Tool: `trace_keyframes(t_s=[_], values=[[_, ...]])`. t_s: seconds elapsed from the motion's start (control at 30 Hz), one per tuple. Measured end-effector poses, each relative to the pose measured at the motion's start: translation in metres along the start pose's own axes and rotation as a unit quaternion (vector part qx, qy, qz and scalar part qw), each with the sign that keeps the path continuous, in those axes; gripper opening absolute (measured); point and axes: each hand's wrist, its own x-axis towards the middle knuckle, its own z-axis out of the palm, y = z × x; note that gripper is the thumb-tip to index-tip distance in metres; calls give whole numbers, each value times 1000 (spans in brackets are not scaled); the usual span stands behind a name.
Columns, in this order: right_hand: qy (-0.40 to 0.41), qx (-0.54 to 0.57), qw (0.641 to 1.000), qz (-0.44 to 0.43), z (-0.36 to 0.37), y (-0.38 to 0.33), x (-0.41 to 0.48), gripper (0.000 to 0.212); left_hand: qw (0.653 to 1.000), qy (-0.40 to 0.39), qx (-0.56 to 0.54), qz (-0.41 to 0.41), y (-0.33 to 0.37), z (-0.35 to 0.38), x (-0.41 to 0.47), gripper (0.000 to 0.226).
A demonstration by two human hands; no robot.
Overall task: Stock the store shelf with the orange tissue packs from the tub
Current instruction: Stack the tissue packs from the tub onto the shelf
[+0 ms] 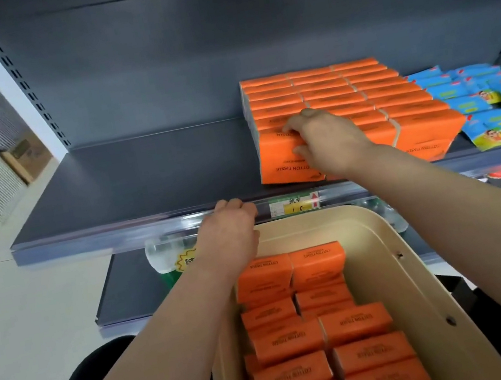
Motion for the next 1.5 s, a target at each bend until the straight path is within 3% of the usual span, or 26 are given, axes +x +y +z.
trace_keyframes(t_s=[0.6,0.8,0.87,0.93,1.1,1.17,1.5], values=[[11,-45,999,6,21,8,-1,51,999,34,-23,6,2,0,1,35],[134,-18,989,-60,19,5,-39,44,999,27,-30,8,1,-1,-6,34],[139,-23,987,-82,35,5,-64,40,999,23,-40,5,2,-2,-10,34],[103,-12,990,-93,59,7,-92,38,998,15,-57,1,4,-3,-15,34],[-101,-6,993,-54,113,15,-145,37,998,-15,-65,-1,10,-1,-20,36],[-144,-7,989,-40,123,16,-148,39,998,-28,-61,7,10,4,-20,36],[-166,-35,985,4,146,10,-129,47,994,-88,-2,62,16,21,-21,37]])
